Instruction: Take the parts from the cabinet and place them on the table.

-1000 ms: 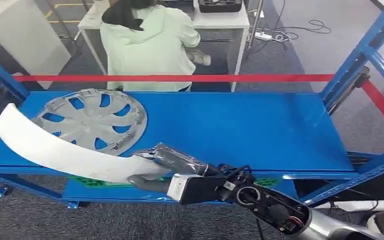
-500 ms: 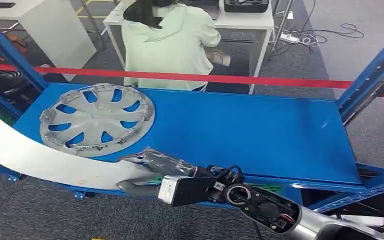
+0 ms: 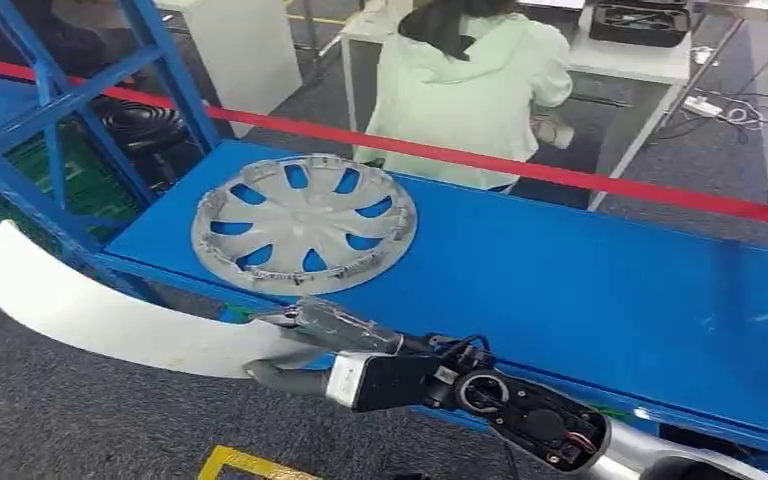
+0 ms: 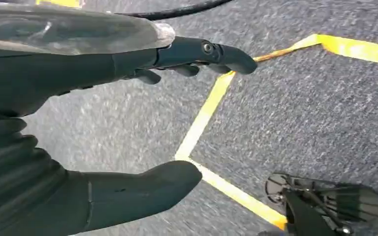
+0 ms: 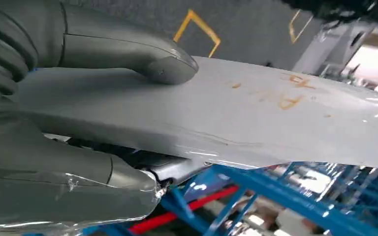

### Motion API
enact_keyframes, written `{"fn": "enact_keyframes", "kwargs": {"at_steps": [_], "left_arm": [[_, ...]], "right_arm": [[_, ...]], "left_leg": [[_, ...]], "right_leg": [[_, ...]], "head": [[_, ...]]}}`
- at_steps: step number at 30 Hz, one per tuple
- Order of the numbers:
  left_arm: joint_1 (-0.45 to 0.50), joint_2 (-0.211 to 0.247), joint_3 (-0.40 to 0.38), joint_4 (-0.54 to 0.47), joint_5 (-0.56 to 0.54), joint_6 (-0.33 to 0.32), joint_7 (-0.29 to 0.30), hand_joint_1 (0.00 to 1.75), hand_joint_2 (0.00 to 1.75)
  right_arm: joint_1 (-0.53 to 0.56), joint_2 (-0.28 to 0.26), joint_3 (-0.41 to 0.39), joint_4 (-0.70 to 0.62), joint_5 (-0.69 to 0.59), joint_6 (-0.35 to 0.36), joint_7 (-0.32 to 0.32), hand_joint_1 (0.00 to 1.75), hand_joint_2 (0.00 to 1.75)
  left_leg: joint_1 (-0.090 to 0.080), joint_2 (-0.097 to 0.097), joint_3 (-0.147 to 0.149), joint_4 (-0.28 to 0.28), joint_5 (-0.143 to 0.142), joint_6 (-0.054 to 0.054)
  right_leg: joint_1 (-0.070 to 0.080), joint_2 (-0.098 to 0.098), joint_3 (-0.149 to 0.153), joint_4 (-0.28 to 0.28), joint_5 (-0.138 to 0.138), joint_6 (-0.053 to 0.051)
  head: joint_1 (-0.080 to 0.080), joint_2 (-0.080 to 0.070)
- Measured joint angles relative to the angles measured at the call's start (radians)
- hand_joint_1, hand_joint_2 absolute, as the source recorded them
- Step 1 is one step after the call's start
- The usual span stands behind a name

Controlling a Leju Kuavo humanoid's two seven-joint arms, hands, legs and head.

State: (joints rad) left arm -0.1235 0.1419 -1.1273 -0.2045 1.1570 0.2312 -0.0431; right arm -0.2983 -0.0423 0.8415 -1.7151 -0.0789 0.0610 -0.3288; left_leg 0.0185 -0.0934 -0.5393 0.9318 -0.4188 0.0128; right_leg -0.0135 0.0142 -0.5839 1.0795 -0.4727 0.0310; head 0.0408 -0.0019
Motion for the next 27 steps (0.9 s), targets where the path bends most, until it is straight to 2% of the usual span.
{"fn": "enact_keyframes", "kwargs": {"at_steps": [1,2,4,5,6,7,8,10,12,13,14,16,17,18,22,23,24,25,26,27], "left_arm": [[0.001,-0.001,0.002,0.000,0.004,0.001,0.000,0.00,1.75],[-0.003,-0.001,0.004,0.000,0.007,0.003,0.000,0.00,1.75],[-0.002,-0.001,0.006,0.000,0.013,0.009,0.000,0.00,1.75],[0.003,-0.001,0.006,0.000,0.015,0.010,0.001,0.00,1.75],[0.006,0.000,0.006,0.000,0.017,0.010,0.002,0.00,1.75],[0.008,-0.001,0.006,0.000,0.017,0.011,0.005,0.00,1.75],[0.007,-0.002,0.006,0.000,0.018,0.011,0.005,0.00,1.75],[0.007,-0.002,0.006,0.000,0.018,0.011,0.005,0.00,1.75],[0.007,-0.003,0.006,0.000,0.018,0.011,0.005,0.00,1.75],[0.000,-0.003,0.007,0.000,0.027,0.024,0.031,0.00,1.75],[0.001,-0.002,0.007,0.000,0.028,0.026,0.034,0.00,1.75],[0.003,0.000,0.007,0.000,0.032,0.030,0.037,0.00,1.75],[0.001,0.002,0.008,0.000,0.033,0.030,0.038,0.00,1.75],[-0.003,0.003,0.009,0.000,0.033,0.031,0.039,0.00,1.75],[-0.002,0.008,0.017,0.000,0.026,0.031,0.047,0.00,1.75],[-0.001,0.008,0.018,0.000,0.024,0.031,0.049,0.00,1.75],[-0.001,0.009,0.021,0.000,0.021,0.031,0.050,0.00,1.75],[-0.002,0.009,0.021,0.000,0.016,0.031,0.053,0.00,1.75],[-0.002,0.009,0.021,0.000,0.013,0.029,0.053,0.00,1.75],[-0.002,0.010,0.021,0.000,0.009,0.027,0.053,0.00,1.75]], "right_arm": [[-0.003,0.000,0.002,0.004,-0.005,0.004,-0.004,1.73,1.75],[-0.005,0.000,0.002,0.008,-0.012,0.009,-0.008,1.73,1.75],[-0.006,0.000,0.002,0.015,-0.016,0.014,-0.014,1.73,1.75],[-0.010,0.003,0.003,0.019,-0.016,0.019,-0.016,1.73,1.75],[-0.016,0.005,0.003,0.023,-0.016,0.021,-0.017,1.73,1.75],[-0.022,0.010,0.003,0.026,-0.017,0.022,-0.017,1.73,1.75],[-0.023,0.010,0.003,0.027,-0.017,0.023,-0.018,1.73,1.75],[-0.023,0.010,0.003,0.027,-0.017,0.023,-0.018,1.73,1.75],[-0.024,0.011,0.003,0.028,-0.017,0.023,-0.018,1.73,1.75],[-0.028,0.019,0.003,0.055,-0.032,0.033,-0.033,1.73,1.75],[-0.029,0.020,0.003,0.058,-0.032,0.033,-0.034,1.73,1.75],[-0.031,0.026,0.003,0.063,-0.032,0.034,-0.035,1.73,1.75],[-0.034,0.029,0.003,0.066,-0.032,0.035,-0.036,1.73,1.75],[-0.036,0.032,0.002,0.068,-0.032,0.035,-0.037,1.73,1.75],[-0.040,0.037,0.001,0.082,-0.035,0.032,-0.039,1.73,1.75],[-0.040,0.039,0.000,0.084,-0.036,0.031,-0.040,1.73,1.75],[-0.040,0.039,0.000,0.087,-0.037,0.028,-0.040,1.73,1.75],[-0.037,0.039,-0.002,0.087,-0.038,0.023,-0.040,1.73,1.75],[-0.031,0.039,-0.006,0.089,-0.038,0.019,-0.039,1.73,1.75],[-0.023,0.038,-0.010,0.093,-0.037,0.013,-0.037,1.73,1.75]], "left_leg": [[0.002,-0.012,-0.004,0.003,-0.003,-0.004],[-0.006,-0.024,-0.010,0.015,-0.006,-0.011],[0.003,-0.045,-0.021,0.010,-0.002,-0.022],[0.007,-0.058,-0.021,0.007,0.001,-0.031],[0.007,-0.067,-0.024,0.006,0.001,-0.037],[0.007,-0.027,-0.026,0.024,-0.009,-0.037],[0.005,-0.010,-0.031,0.032,-0.013,-0.038],[0.005,-0.010,-0.031,0.032,-0.013,-0.038],[0.002,0.002,-0.035,0.039,-0.018,-0.039],[0.000,0.085,-0.195,0.329,-0.114,-0.046],[0.000,0.086,-0.177,0.293,-0.091,-0.044],[-0.002,0.099,-0.107,0.157,-0.027,-0.037],[-0.007,0.136,-0.056,0.064,0.007,-0.029],[-0.018,0.186,-0.035,0.013,0.005,-0.018],[-0.022,0.132,-0.038,0.009,0.010,-0.006],[-0.009,0.120,-0.031,0.001,0.017,0.001],[-0.010,0.111,-0.031,0.000,0.017,0.004],[-0.010,0.103,-0.030,0.000,0.018,0.009],[-0.010,0.090,-0.030,0.000,0.017,0.011],[-0.010,0.075,-0.030,0.000,0.016,0.012]], "right_leg": [[-0.006,0.050,0.030,-0.081,0.039,0.000],[-0.009,0.078,0.041,-0.110,0.027,-0.003],[-0.002,0.059,0.037,-0.107,0.024,-0.009],[0.000,0.049,0.038,-0.107,0.024,-0.015],[-0.004,0.039,0.045,-0.114,0.028,-0.022],[-0.006,0.022,0.050,-0.120,0.031,-0.028],[-0.006,0.020,0.051,-0.122,0.031,-0.030],[-0.006,0.020,0.051,-0.122,0.031,-0.030],[-0.006,0.018,0.052,-0.122,0.030,-0.031],[0.008,-0.061,0.055,-0.123,0.021,-0.045],[0.009,-0.068,0.057,-0.123,0.020,-0.045],[0.010,-0.084,0.062,-0.123,0.016,-0.043],[0.011,-0.093,0.066,-0.123,0.013,-0.040],[0.018,-0.101,0.067,-0.121,0.009,-0.035],[0.019,-0.140,0.078,-0.126,-0.002,-0.016],[0.013,-0.121,0.076,-0.117,-0.011,-0.009],[0.012,-0.066,0.065,-0.080,-0.038,-0.006],[0.010,-0.038,0.034,-0.009,-0.078,-0.005],[0.010,-0.023,-0.013,0.090,-0.123,-0.003],[0.010,-0.019,-0.055,0.172,-0.151,0.000]], "head": [[0.004,0.000],[0.002,0.000],[-0.004,0.000],[-0.003,0.000],[-0.002,0.000],[-0.006,0.000],[-0.008,0.000],[-0.008,0.000],[-0.009,0.000],[-0.032,0.000],[-0.033,0.000],[-0.033,0.000],[-0.034,0.000],[-0.035,0.000],[-0.031,0.000],[-0.029,0.000],[-0.027,0.000],[-0.023,0.000],[-0.017,0.000],[-0.013,0.000]]}}
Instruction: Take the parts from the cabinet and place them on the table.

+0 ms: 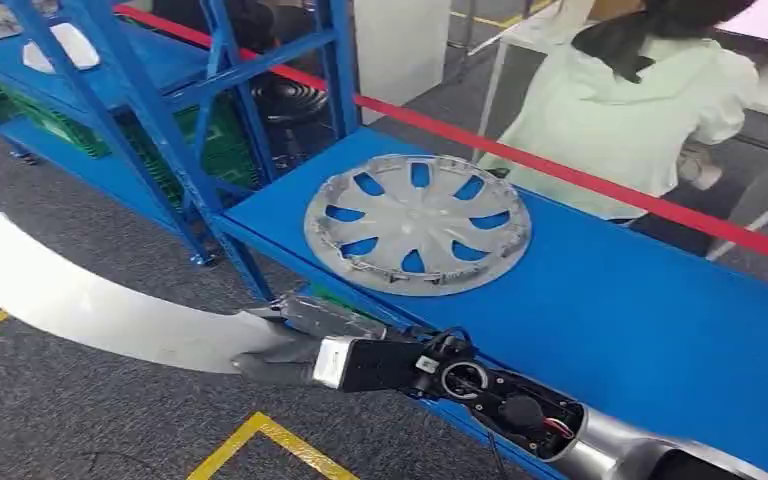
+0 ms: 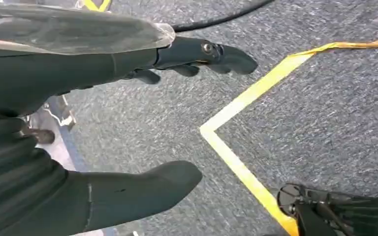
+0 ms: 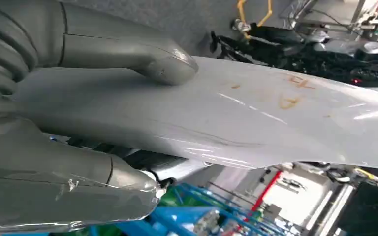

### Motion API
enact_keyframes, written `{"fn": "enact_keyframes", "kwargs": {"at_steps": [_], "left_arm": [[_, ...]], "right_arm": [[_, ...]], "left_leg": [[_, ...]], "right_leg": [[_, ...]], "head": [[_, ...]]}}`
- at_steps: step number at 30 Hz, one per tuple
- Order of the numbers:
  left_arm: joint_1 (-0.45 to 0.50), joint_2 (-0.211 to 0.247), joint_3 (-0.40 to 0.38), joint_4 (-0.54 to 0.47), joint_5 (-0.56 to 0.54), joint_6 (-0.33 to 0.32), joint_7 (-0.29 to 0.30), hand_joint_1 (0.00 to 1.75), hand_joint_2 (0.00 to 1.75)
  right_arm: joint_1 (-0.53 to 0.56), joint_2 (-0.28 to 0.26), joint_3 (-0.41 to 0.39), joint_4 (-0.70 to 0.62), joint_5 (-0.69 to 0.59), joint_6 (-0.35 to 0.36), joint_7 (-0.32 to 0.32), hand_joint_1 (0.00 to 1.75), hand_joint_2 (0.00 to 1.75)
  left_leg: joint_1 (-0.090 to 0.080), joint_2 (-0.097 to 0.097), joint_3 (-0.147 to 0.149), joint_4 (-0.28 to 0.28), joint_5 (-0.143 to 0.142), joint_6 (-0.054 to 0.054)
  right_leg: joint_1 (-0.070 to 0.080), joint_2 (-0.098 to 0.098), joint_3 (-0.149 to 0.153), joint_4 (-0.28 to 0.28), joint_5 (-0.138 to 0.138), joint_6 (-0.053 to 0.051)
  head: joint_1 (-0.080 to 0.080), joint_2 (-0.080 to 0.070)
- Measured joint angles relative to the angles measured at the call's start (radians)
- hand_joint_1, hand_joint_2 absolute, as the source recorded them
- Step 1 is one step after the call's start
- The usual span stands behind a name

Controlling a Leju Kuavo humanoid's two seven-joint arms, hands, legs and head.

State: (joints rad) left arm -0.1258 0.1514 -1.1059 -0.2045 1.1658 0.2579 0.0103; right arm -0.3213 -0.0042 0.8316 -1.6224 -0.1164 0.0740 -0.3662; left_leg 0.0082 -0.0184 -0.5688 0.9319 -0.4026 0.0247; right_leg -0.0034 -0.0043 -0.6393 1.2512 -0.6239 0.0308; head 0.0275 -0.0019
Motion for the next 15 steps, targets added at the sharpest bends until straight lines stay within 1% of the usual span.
{"fn": "enact_keyframes", "kwargs": {"at_steps": [1,2,3,4,5,6,7,8,9,10,11,12,13,14,15], "left_arm": [[0.000,0.000,0.000,0.000,-0.003,-0.002,0.000,0.00,1.75],[0.001,0.001,0.000,0.000,-0.003,-0.005,0.000,0.00,1.75],[0.002,0.001,0.000,0.000,-0.003,-0.006,0.000,0.00,1.75],[0.003,0.001,0.000,0.000,-0.005,-0.007,0.000,0.00,1.75],[0.003,0.001,0.000,0.000,-0.006,-0.007,0.000,0.00,1.75],[0.002,0.001,0.000,0.000,-0.007,-0.007,0.000,0.00,1.75],[-0.002,0.001,0.000,0.000,-0.009,-0.008,0.000,0.00,1.75],[-0.002,0.001,0.000,0.000,-0.009,-0.008,-0.001,0.00,1.75],[0.003,0.001,0.000,0.000,-0.009,-0.008,-0.003,0.00,1.75],[0.007,0.001,0.000,0.000,-0.009,-0.009,-0.009,0.00,1.75],[0.009,0.002,0.000,0.000,-0.009,-0.009,-0.014,0.00,1.75],[0.008,-0.001,0.000,0.000,-0.011,-0.009,-0.016,0.00,1.75],[0.004,-0.001,0.000,0.000,-0.013,-0.009,-0.016,0.00,1.75],[0.002,-0.002,0.000,0.000,-0.013,-0.010,-0.016,0.00,1.75],[0.001,-0.003,0.000,0.000,-0.013,-0.010,-0.014,0.00,1.75]], "right_arm": [[0.008,0.000,-0.002,0.003,0.003,-0.004,0.001,1.73,1.75],[0.013,0.000,-0.004,0.004,0.004,-0.005,0.002,1.73,1.75],[0.014,0.000,-0.005,0.005,0.004,-0.006,0.002,1.73,1.75],[0.014,0.000,-0.007,0.005,0.004,-0.006,0.002,1.73,1.75],[0.014,0.000,-0.008,0.005,0.004,-0.007,0.002,1.73,1.75],[0.015,0.000,-0.009,0.006,0.004,-0.008,0.002,1.73,1.75],[0.018,0.000,-0.012,0.007,0.005,-0.010,0.002,1.73,1.75],[0.022,0.000,-0.016,0.007,0.006,-0.011,0.003,1.73,1.75],[0.024,0.000,-0.019,0.007,0.006,-0.013,0.003,1.73,1.75],[0.024,0.000,-0.021,0.007,0.006,-0.014,0.002,1.73,1.75],[0.024,0.000,-0.022,0.007,0.006,-0.015,0.002,1.73,1.75],[0.026,0.000,-0.023,0.007,0.008,-0.015,0.003,1.73,1.75],[0.027,0.000,-0.025,0.006,0.010,-0.017,0.003,1.73,1.75],[0.030,0.000,-0.027,0.006,0.010,-0.020,0.004,1.73,1.75],[0.037,-0.001,-0.031,0.006,0.010,-0.021,0.005,1.73,1.75]], "left_leg": [[0.000,-0.015,0.001,0.000,0.000,0.000],[0.000,-0.030,0.003,0.001,0.000,0.000],[0.000,-0.045,0.005,0.002,-0.001,-0.001],[0.001,-0.059,0.008,0.003,-0.003,-0.004],[0.002,-0.073,0.011,0.005,-0.006,-0.008],[0.004,-0.081,0.007,0.006,-0.007,-0.011],[0.000,-0.097,-0.001,0.015,-0.008,-0.017],[0.006,-0.106,-0.005,0.012,-0.004,-0.024],[0.007,-0.115,-0.007,0.009,-0.002,-0.032],[0.009,-0.127,-0.007,0.005,0.000,-0.039],[0.009,-0.119,-0.008,0.011,-0.004,-0.040],[0.005,-0.060,-0.019,0.039,-0.022,-0.042],[0.004,-0.024,-0.056,0.112,-0.063,-0.046],[0.006,-0.009,-0.099,0.195,-0.100,-0.050],[0.007,0.000,-0.144,0.280,-0.133,-0.053]], "right_leg": [[0.000,0.001,-0.025,0.042,-0.004,0.002],[-0.001,0.001,-0.026,0.030,0.018,0.001],[-0.002,0.003,-0.005,-0.024,0.058,0.000],[-0.004,0.010,0.033,-0.115,0.113,-0.002],[-0.008,0.037,0.076,-0.214,0.167,-0.004],[-0.013,0.093,0.096,-0.273,0.177,-0.007],[-0.014,0.093,0.101,-0.289,0.176,-0.009],[-0.011,0.085,0.099,-0.285,0.176,-0.011],[-0.004,0.076,0.099,-0.285,0.175,-0.016],[-0.005,0.064,0.102,-0.287,0.178,-0.024],[-0.012,0.049,0.110,-0.301,0.184,-0.033],[-0.011,0.036,0.115,-0.305,0.185,-0.036],[-0.010,0.024,0.115,-0.306,0.184,-0.041],[-0.007,0.010,0.115,-0.306,0.183,-0.042],[-0.005,-0.006,0.115,-0.306,0.182,-0.044]], "head": [[0.003,0.000],[0.005,0.000],[0.008,0.000],[0.011,0.000],[0.013,0.000],[0.012,0.000],[0.009,0.000],[0.008,0.000],[0.008,0.000],[0.010,0.000],[0.009,0.000],[0.004,0.000],[-0.011,0.000],[-0.017,0.000],[-0.018,0.000]]}}
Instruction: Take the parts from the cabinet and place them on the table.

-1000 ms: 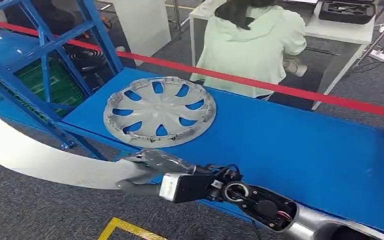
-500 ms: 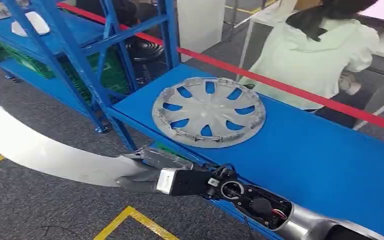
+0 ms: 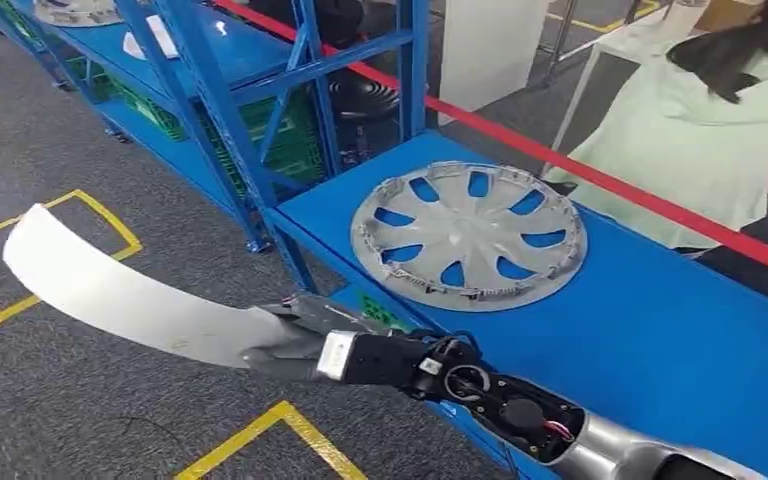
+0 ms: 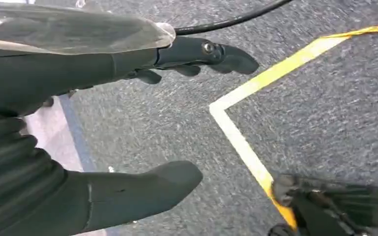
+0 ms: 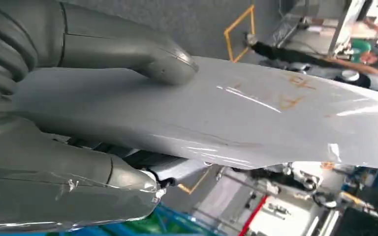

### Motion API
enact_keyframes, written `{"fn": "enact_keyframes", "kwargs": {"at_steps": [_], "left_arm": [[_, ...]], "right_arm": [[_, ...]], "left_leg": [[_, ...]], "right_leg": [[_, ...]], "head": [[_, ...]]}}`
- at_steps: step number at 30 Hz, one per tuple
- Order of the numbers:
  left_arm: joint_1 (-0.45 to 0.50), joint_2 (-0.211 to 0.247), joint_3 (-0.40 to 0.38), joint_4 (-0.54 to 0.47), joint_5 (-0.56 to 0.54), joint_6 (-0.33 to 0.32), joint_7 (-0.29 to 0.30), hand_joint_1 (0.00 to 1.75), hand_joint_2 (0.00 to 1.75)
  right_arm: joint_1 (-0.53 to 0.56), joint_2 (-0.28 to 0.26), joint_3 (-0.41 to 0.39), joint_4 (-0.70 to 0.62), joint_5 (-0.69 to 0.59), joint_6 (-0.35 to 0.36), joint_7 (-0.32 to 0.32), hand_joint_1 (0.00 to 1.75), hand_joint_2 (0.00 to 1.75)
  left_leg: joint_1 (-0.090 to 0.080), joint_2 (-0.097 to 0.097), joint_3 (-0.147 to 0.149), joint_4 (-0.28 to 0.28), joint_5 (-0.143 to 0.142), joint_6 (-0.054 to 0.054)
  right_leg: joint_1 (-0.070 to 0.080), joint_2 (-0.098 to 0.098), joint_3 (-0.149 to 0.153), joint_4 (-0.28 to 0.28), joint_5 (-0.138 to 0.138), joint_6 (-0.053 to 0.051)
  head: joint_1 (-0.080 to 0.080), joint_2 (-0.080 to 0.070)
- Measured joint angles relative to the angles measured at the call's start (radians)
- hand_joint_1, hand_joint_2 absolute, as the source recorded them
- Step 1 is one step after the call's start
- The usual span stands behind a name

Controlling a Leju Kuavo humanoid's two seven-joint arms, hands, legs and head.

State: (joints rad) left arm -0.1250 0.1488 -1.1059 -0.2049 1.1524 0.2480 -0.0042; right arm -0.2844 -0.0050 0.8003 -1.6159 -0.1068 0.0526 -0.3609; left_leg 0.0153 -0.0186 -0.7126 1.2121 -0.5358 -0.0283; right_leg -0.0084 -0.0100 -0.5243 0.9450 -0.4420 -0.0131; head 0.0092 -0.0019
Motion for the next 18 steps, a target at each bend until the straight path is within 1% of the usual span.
{"fn": "enact_keyframes", "kwargs": {"at_steps": [1,2,3,4,5,6,7,8,9,10,11,12,13,14,15,16,17,18], "left_arm": [[0.001,-0.002,0.000,0.000,0.000,0.000,0.000,0.00,1.75],[0.004,-0.004,0.000,0.000,0.000,0.000,0.000,0.00,1.75],[0.005,-0.005,0.000,0.000,0.000,0.000,0.001,0.00,1.75],[0.006,-0.005,0.000,0.000,0.001,0.000,0.003,0.00,1.75],[0.006,-0.005,0.000,0.000,0.002,0.000,0.003,0.00,1.75],[0.004,-0.006,0.000,0.000,0.002,0.000,0.003,0.00,1.75],[-0.001,-0.007,0.000,0.000,0.003,0.001,0.003,0.00,1.75],[-0.001,-0.008,0.000,0.000,0.005,0.002,0.003,0.00,1.75],[0.001,-0.008,0.000,0.000,0.007,0.002,0.003,0.00,1.75],[0.003,-0.008,0.000,0.000,0.008,0.003,0.003,0.00,1.75],[0.004,-0.008,0.000,0.000,0.011,0.004,0.003,0.00,1.75],[0.005,-0.009,0.001,0.000,0.011,0.004,0.006,0.00,1.75],[0.003,-0.010,0.001,0.000,0.013,0.005,0.013,0.00,1.75],[0.002,-0.010,0.001,0.000,0.015,0.006,0.023,0.00,1.75],[0.002,-0.012,0.001,0.000,0.016,0.007,0.027,0.00,1.75],[0.002,-0.013,0.001,0.000,0.018,0.007,0.035,0.00,1.75],[0.003,-0.014,0.001,0.000,0.018,0.007,0.039,0.00,1.75],[0.004,-0.016,0.001,0.000,0.018,0.007,0.039,0.00,1.75]], "right_arm": [[0.005,0.000,-0.002,0.000,0.000,-0.002,0.000,1.73,1.75],[0.009,0.000,-0.002,0.000,0.000,-0.002,0.001,1.73,1.75],[0.011,0.000,-0.002,0.000,0.000,-0.002,0.001,1.73,1.75],[0.011,0.000,-0.003,0.000,0.000,-0.002,0.001,1.73,1.75],[0.012,0.000,-0.005,0.000,0.000,-0.002,0.001,1.73,1.75],[0.012,0.000,-0.006,0.000,0.000,-0.002,0.001,1.73,1.75],[0.012,0.000,-0.009,0.000,0.000,-0.003,0.001,1.73,1.75],[0.013,-0.001,-0.011,0.000,0.000,-0.002,0.002,1.73,1.75],[0.012,-0.001,-0.011,-0.001,0.000,-0.002,0.003,1.73,1.75],[0.012,-0.001,-0.011,-0.003,0.000,-0.001,0.005,1.73,1.75],[0.012,-0.001,-0.013,-0.005,0.000,-0.001,0.006,1.73,1.75],[0.011,-0.001,-0.014,-0.006,0.000,-0.001,0.008,1.73,1.75],[0.011,-0.001,-0.016,-0.007,-0.001,0.000,0.008,1.73,1.75],[0.012,-0.001,-0.017,-0.008,-0.002,0.000,0.011,1.73,1.75],[0.015,-0.002,-0.018,-0.008,-0.002,0.000,0.014,1.73,1.75],[0.020,-0.003,-0.019,-0.008,-0.002,0.000,0.016,1.73,1.75],[0.023,-0.005,-0.019,-0.008,-0.002,0.000,0.017,1.73,1.75],[0.023,-0.006,-0.019,-0.008,-0.002,0.000,0.018,1.73,1.75]], "left_leg": [[0.001,0.005,-0.029,0.054,-0.013,-0.003],[0.001,0.009,-0.033,0.060,-0.004,-0.004],[0.002,0.012,-0.013,0.018,0.024,-0.005],[0.003,0.017,0.030,-0.066,0.066,-0.004],[0.004,0.038,0.090,-0.175,0.110,-0.002],[0.002,0.090,0.136,-0.250,0.128,0.000],[-0.006,0.092,0.138,-0.267,0.126,0.009],[-0.007,0.078,0.136,-0.266,0.126,0.016],[-0.010,0.067,0.134,-0.265,0.124,0.021],[-0.014,0.055,0.133,-0.264,0.123,0.027],[-0.008,0.043,0.139,-0.271,0.127,0.035],[-0.005,0.034,0.141,-0.273,0.128,0.039],[-0.004,0.027,0.142,-0.273,0.128,0.046],[-0.004,0.018,0.142,-0.273,0.129,0.051],[-0.005,0.006,0.142,-0.273,0.128,0.053],[-0.006,-0.009,0.142,-0.273,0.127,0.053],[-0.007,-0.023,0.144,-0.273,0.127,0.054],[-0.007,-0.038,0.145,-0.273,0.127,0.054]], "right_leg": [[0.001,-0.014,-0.001,0.000,-0.002,-0.001],[0.001,-0.026,0.000,0.000,-0.003,-0.001],[0.001,-0.037,0.001,0.000,-0.005,0.000],[0.001,-0.048,0.002,0.000,-0.007,0.001],[0.001,-0.058,0.006,0.001,-0.010,0.005],[0.004,-0.066,0.011,0.001,-0.014,0.011],[0.012,-0.074,0.010,0.006,-0.021,0.019],[0.011,-0.083,0.013,0.003,-0.022,0.023],[0.009,-0.092,0.017,0.003,-0.024,0.027],[0.009,-0.103,0.021,0.001,-0.027,0.033],[0.007,-0.108,0.022,0.003,-0.034,0.041],[0.000,-0.063,0.020,0.026,-0.049,0.048],[0.000,-0.025,-0.009,0.086,-0.087,0.049],[0.000,-0.005,-0.049,0.172,-0.129,0.050],[0.000,0.004,-0.098,0.267,-0.168,0.052],[0.000,0.007,-0.134,0.336,-0.186,0.053],[0.000,0.007,-0.149,0.355,-0.178,0.053],[0.000,0.008,-0.139,0.321,-0.146,0.050]], "head": [[0.000,0.000],[-0.001,0.000],[-0.002,0.000],[-0.002,0.000],[-0.002,0.000],[-0.003,0.000],[-0.007,0.000],[0.005,0.000],[0.007,0.000],[0.006,0.000],[0.006,0.000],[0.009,0.000],[0.011,0.000],[0.018,0.000],[0.023,0.000],[0.026,0.000],[0.027,0.000],[0.028,0.000]]}}
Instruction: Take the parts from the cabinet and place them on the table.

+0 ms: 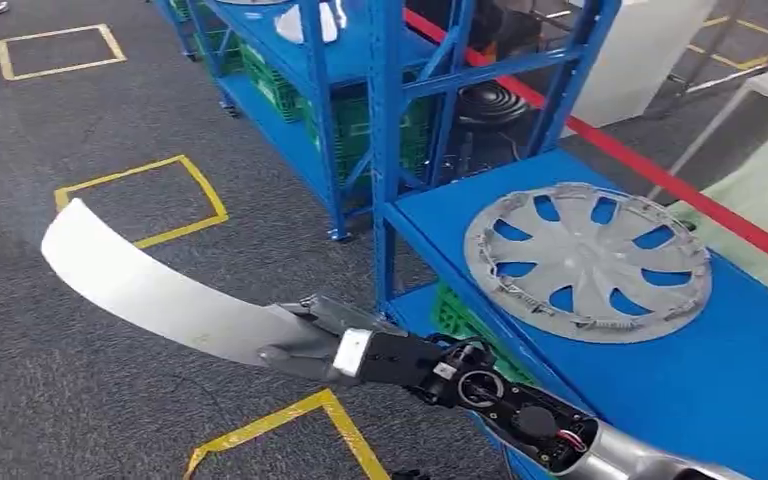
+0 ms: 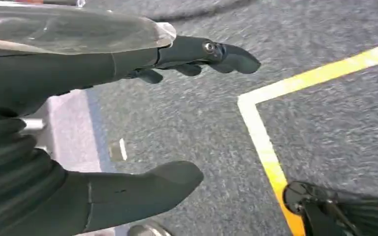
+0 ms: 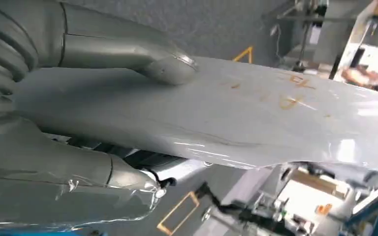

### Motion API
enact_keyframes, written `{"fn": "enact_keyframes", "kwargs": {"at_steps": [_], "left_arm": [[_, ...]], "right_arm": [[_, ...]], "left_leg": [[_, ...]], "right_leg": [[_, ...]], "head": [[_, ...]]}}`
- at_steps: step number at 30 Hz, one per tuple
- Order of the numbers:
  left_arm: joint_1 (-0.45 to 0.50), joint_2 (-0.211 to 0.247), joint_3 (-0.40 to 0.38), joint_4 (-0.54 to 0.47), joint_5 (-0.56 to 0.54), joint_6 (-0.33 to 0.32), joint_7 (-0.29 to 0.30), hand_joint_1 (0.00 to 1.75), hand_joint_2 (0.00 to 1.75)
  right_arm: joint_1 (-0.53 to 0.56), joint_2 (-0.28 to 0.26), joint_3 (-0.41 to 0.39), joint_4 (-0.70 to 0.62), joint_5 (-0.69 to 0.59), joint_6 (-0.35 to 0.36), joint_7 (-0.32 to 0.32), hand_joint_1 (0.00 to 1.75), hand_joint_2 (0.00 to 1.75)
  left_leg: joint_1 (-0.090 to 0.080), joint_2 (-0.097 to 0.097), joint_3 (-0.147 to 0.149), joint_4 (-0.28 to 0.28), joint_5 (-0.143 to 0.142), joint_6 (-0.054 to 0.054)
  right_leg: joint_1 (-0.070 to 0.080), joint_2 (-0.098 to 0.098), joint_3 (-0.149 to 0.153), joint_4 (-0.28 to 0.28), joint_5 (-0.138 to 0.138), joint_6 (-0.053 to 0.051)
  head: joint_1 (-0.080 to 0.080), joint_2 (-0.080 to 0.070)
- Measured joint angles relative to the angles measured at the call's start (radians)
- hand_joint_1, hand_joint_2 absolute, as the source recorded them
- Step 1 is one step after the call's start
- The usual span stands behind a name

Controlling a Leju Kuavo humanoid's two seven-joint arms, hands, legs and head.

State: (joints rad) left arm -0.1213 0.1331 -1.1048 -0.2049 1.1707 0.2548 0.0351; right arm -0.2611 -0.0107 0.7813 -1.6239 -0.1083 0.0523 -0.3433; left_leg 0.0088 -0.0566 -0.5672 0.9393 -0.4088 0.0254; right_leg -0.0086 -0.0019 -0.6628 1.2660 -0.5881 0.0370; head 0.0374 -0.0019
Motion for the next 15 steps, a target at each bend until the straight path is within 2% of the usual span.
{"fn": "enact_keyframes", "kwargs": {"at_steps": [1,2,3,4,5,6,8,9,10,11,12,13,14,15], "left_arm": [[0.001,-0.003,0.000,0.000,0.000,0.000,0.000,0.00,1.75],[0.001,-0.005,0.000,0.000,0.000,0.000,0.000,0.00,1.75],[0.001,-0.009,0.000,0.000,-0.002,0.000,-0.001,0.00,1.75],[-0.001,-0.014,0.000,0.000,-0.005,0.000,-0.002,0.00,1.75],[-0.003,-0.014,0.000,0.000,-0.005,0.000,-0.005,0.00,1.75],[0.000,-0.014,0.000,0.000,-0.007,0.000,-0.006,0.00,1.75],[0.006,-0.014,0.000,0.000,-0.008,0.000,-0.012,0.00,1.75],[0.007,-0.015,0.000,0.000,-0.009,0.000,-0.016,0.00,1.75],[0.005,-0.016,0.000,0.000,-0.010,0.000,-0.019,0.00,1.75],[0.001,-0.016,0.000,0.000,-0.011,0.000,-0.024,0.00,1.75],[-0.001,-0.016,0.000,0.000,-0.011,-0.003,-0.026,0.00,1.75],[-0.001,-0.016,0.000,0.000,-0.011,-0.004,-0.026,0.00,1.75],[0.000,-0.016,0.000,0.000,-0.011,-0.005,-0.028,0.00,1.75],[0.001,-0.016,0.000,0.000,-0.011,-0.005,-0.029,0.00,1.75]], "right_arm": [[0.000,0.000,-0.002,0.000,0.000,-0.001,0.000,1.73,1.75],[0.000,0.000,-0.003,0.000,0.000,-0.001,0.000,1.73,1.75],[-0.001,0.000,-0.004,0.000,0.000,-0.001,0.000,1.73,1.75],[0.000,-0.001,-0.005,0.000,0.000,-0.002,0.000,1.73,1.75],[0.001,-0.001,-0.005,0.000,0.000,-0.003,0.001,1.73,1.75],[0.002,-0.002,-0.005,0.000,0.000,-0.003,0.002,1.73,1.75],[0.000,-0.002,-0.006,-0.001,0.000,-0.003,0.002,1.73,1.75],[0.000,-0.002,-0.006,-0.003,0.000,-0.004,0.002,1.73,1.75],[0.001,-0.001,-0.006,-0.003,0.000,-0.004,0.002,1.73,1.75],[0.001,-0.001,-0.006,-0.003,0.000,-0.005,0.002,1.73,1.75],[0.003,-0.002,-0.006,-0.003,0.001,-0.005,0.004,1.73,1.75],[0.006,-0.002,-0.006,-0.003,0.001,-0.005,0.006,1.73,1.75],[0.008,-0.002,-0.006,-0.003,0.002,-0.005,0.006,1.73,1.75],[0.009,-0.002,-0.006,-0.003,0.002,-0.005,0.007,1.73,1.75]], "left_leg": [[0.000,-0.015,0.003,0.000,0.000,0.000],[0.000,-0.029,0.007,0.000,-0.001,-0.001],[0.003,-0.042,0.007,0.000,-0.002,-0.004],[-0.002,-0.051,0.002,0.007,-0.004,-0.009],[0.001,-0.067,-0.005,0.007,-0.002,-0.015],[0.007,-0.076,-0.008,0.004,-0.001,-0.021],[0.007,-0.101,-0.011,-0.001,0.004,-0.036],[0.008,-0.067,-0.012,0.014,-0.005,-0.034],[0.002,-0.010,-0.032,0.054,-0.033,-0.039],[0.002,0.021,-0.073,0.133,-0.076,-0.045],[0.004,0.037,-0.122,0.230,-0.118,-0.050],[0.006,0.042,-0.159,0.301,-0.141,-0.054],[0.007,0.046,-0.179,0.337,-0.145,-0.057],[0.008,0.049,-0.171,0.317,-0.124,-0.058]], "right_leg": [[0.000,0.003,0.029,-0.070,0.047,-0.004],[0.000,0.015,0.070,-0.164,0.098,-0.008],[-0.001,0.059,0.111,-0.257,0.144,-0.013],[-0.002,0.114,0.122,-0.304,0.146,-0.019],[-0.006,0.097,0.124,-0.309,0.146,-0.016],[0.003,0.089,0.124,-0.309,0.145,-0.019],[-0.002,0.065,0.131,-0.319,0.150,-0.031],[-0.006,0.047,0.138,-0.328,0.155,-0.036],[-0.005,0.036,0.141,-0.332,0.155,-0.040],[-0.002,0.020,0.141,-0.332,0.154,-0.043],[0.000,0.003,0.141,-0.332,0.153,-0.044],[0.000,-0.012,0.140,-0.332,0.151,-0.045],[0.000,-0.027,0.140,-0.332,0.150,-0.045],[0.000,-0.040,0.141,-0.332,0.148,-0.043]], "head": [[0.003,0.000],[0.006,0.000],[0.009,0.000],[0.006,0.000],[0.003,0.000],[0.004,0.000],[0.004,0.000],[-0.001,0.000],[-0.009,0.000],[-0.018,0.000],[-0.023,0.000],[-0.023,0.000],[-0.025,0.000],[-0.026,0.000]]}}
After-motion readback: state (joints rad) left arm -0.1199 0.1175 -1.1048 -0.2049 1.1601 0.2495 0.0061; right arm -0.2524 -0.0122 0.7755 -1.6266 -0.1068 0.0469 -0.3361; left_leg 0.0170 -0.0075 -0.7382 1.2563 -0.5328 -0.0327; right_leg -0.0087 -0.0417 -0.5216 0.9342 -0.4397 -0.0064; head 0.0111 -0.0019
